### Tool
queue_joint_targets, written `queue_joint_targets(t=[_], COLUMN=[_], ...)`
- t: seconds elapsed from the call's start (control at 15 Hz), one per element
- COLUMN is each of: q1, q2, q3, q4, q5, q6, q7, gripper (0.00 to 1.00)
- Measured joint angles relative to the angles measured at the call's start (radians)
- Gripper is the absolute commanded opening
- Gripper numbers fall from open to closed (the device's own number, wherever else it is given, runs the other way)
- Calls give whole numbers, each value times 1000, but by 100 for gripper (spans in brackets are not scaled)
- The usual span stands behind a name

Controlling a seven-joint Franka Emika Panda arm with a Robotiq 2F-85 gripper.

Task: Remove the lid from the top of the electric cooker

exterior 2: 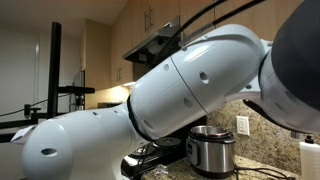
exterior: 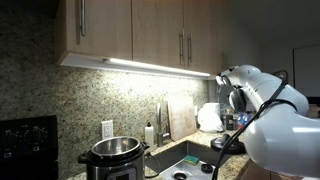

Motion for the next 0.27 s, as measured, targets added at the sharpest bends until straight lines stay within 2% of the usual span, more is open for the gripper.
queue_joint_targets(t=[0.27], q1=[4], q2=[3], q3=[0], q4=[-2], q5=[0], q6=[0], q7=[0], gripper=[100])
